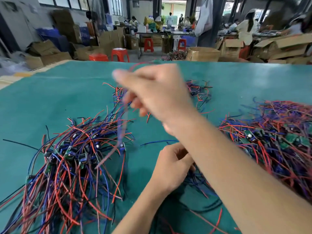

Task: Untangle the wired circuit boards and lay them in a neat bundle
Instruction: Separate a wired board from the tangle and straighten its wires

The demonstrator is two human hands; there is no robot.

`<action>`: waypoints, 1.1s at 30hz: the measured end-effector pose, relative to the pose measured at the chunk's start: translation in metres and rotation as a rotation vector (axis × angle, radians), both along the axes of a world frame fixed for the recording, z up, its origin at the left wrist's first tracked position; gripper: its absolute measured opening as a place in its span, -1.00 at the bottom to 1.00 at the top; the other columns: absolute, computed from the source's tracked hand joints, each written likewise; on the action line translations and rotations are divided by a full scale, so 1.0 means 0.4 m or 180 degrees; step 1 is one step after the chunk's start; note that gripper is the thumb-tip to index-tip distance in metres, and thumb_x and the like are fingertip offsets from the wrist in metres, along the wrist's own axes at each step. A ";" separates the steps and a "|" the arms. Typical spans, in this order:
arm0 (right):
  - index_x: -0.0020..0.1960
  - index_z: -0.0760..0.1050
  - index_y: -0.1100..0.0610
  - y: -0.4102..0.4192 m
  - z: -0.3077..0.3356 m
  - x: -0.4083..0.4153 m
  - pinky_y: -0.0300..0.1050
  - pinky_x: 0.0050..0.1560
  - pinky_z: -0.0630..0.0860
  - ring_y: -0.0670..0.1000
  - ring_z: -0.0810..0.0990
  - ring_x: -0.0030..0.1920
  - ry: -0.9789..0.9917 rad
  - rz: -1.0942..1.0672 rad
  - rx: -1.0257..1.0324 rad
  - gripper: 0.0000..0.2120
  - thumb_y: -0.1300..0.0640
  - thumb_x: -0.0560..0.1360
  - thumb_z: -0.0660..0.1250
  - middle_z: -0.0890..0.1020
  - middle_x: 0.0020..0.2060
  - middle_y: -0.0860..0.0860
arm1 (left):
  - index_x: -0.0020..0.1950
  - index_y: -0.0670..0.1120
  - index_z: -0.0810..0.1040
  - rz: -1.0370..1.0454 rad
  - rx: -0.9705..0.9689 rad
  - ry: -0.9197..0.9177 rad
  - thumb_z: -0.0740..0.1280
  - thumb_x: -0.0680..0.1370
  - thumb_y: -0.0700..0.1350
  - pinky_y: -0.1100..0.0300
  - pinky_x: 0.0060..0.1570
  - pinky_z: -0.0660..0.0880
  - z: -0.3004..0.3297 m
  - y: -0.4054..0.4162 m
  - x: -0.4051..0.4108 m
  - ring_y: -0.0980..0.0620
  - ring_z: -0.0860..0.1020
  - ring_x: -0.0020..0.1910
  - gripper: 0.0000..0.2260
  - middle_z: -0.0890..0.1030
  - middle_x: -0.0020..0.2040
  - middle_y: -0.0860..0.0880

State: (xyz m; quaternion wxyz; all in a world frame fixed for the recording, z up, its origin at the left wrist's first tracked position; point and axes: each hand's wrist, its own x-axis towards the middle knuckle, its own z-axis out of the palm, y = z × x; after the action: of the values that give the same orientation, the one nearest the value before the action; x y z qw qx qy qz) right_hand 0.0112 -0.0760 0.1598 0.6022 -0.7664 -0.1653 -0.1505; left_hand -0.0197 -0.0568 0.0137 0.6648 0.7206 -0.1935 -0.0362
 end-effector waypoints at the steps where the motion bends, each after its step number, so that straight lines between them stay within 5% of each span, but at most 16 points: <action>1: -0.30 0.63 0.22 0.037 -0.006 0.026 -0.25 -0.54 0.41 -0.02 0.61 -0.51 0.0012 0.0163 -0.0609 -0.55 -0.13 0.56 0.41 0.68 -0.44 0.05 | -0.15 -0.17 0.60 0.0051 0.0007 -0.0045 0.26 0.39 -0.18 0.06 -0.18 0.56 -0.003 0.001 0.001 0.13 0.55 -0.26 -0.85 0.68 -0.19 -0.15; 4: -0.30 0.58 0.23 0.078 -0.048 0.129 -0.15 -0.45 0.55 0.02 0.66 -0.39 0.0253 0.0192 -0.2397 -0.40 -0.27 0.60 0.24 0.71 -0.35 0.11 | -0.15 -0.15 0.61 0.0140 0.0043 -0.0141 0.27 0.38 -0.13 -0.01 -0.08 0.56 -0.012 0.001 0.005 0.14 0.51 -0.20 -0.84 0.69 -0.15 -0.13; 6: -0.14 0.66 0.20 0.036 -0.091 0.212 -0.04 -0.24 0.69 0.13 0.73 -0.24 0.0647 -0.0029 -0.2863 -0.56 -0.17 0.57 0.29 0.73 -0.16 0.18 | -0.22 -0.01 0.59 0.0153 0.0175 -0.0194 0.31 0.43 -0.16 0.17 -0.19 0.50 -0.016 -0.002 0.010 0.23 0.47 -0.27 -0.91 0.63 -0.29 0.08; 9: 0.16 0.62 0.14 -0.075 -0.152 0.293 0.08 0.19 0.62 0.25 0.67 0.10 0.1124 -0.0940 -0.3070 -0.69 0.07 0.46 0.33 0.65 0.16 0.21 | -0.15 -0.01 0.62 0.0203 0.0457 -0.0269 0.34 0.48 -0.20 0.34 -0.25 0.39 -0.020 -0.005 0.015 0.27 0.45 -0.36 -0.89 0.58 -0.32 0.17; 13: 0.23 0.59 0.20 -0.164 -0.210 0.325 0.16 -0.02 0.70 0.27 0.70 -0.06 0.1777 -0.1038 -0.2529 -0.71 0.23 0.53 0.28 0.65 0.08 0.18 | -0.10 -0.03 0.64 0.0209 0.0550 -0.0271 0.33 0.46 -0.20 0.29 -0.21 0.45 -0.016 -0.009 0.009 0.22 0.47 -0.35 -0.87 0.59 -0.30 0.14; 16: 0.30 0.54 0.31 -0.173 -0.240 0.334 0.26 0.03 0.67 0.35 0.69 0.01 0.1893 -0.0950 -0.1979 -0.70 0.28 0.60 0.27 0.63 0.07 0.23 | -0.11 -0.01 0.64 0.0233 0.0579 -0.0304 0.34 0.46 -0.20 0.27 -0.20 0.44 -0.019 -0.008 0.009 0.21 0.46 -0.35 -0.87 0.55 -0.30 0.16; 19: 0.18 0.59 0.34 -0.175 -0.251 0.340 0.06 -0.18 0.67 0.21 0.71 -0.15 0.1897 -0.1081 -0.1493 -0.78 0.30 0.57 0.31 0.68 -0.06 0.22 | -0.11 -0.01 0.64 0.0243 0.0572 -0.0278 0.33 0.45 -0.21 0.29 -0.22 0.41 -0.018 -0.007 0.012 0.22 0.45 -0.36 -0.87 0.54 -0.32 0.17; 22: 0.10 0.64 0.29 -0.194 -0.242 0.330 -0.16 -0.46 0.47 0.04 0.58 -0.37 0.1913 -0.1262 -0.0682 -0.81 0.29 0.51 0.41 0.64 -0.18 0.15 | -0.12 -0.01 0.64 0.0239 0.0505 -0.0202 0.34 0.46 -0.23 0.27 -0.21 0.45 -0.018 -0.006 0.012 0.16 0.50 -0.34 -0.86 0.59 -0.32 0.13; 26: -0.02 0.67 0.32 -0.244 -0.203 0.276 -0.21 -0.44 0.41 -0.03 0.49 -0.42 0.1908 -0.1050 -0.0027 -0.86 0.28 0.45 0.46 0.67 -0.15 0.17 | -0.10 -0.03 0.63 0.0239 0.0279 -0.0062 0.33 0.52 -0.19 0.13 -0.11 0.56 -0.022 -0.007 0.016 -0.03 0.63 -0.24 -0.89 0.67 -0.25 0.02; 29: -0.05 0.68 0.26 -0.281 -0.168 0.204 -0.29 -0.49 0.39 -0.11 0.47 -0.50 0.1749 -0.0936 0.0507 -0.89 0.23 0.46 0.48 0.75 -0.12 0.17 | -0.01 -0.03 0.59 0.0258 -0.0135 0.0192 0.27 0.59 -0.03 0.31 -0.25 0.47 -0.015 -0.010 0.017 0.06 0.65 -0.24 -0.87 0.67 -0.16 0.03; 33: -0.13 0.72 0.20 -0.309 -0.174 0.063 -0.29 -0.48 0.40 -0.09 0.50 -0.43 0.1264 -0.0874 0.0631 -0.87 0.15 0.38 0.48 0.76 -0.15 0.14 | 0.04 -0.03 0.56 0.0411 -0.0474 0.0504 0.16 0.54 0.14 0.31 -0.38 0.42 -0.006 -0.007 0.020 0.06 0.67 -0.23 -0.69 0.67 -0.11 -0.01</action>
State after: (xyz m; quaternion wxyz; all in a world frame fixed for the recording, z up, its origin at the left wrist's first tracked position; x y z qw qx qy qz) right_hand 0.0365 -0.1997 0.0903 0.6689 -0.7335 0.0773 -0.0928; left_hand -0.0118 -0.0598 0.0114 0.7307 0.6750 -0.0959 -0.0356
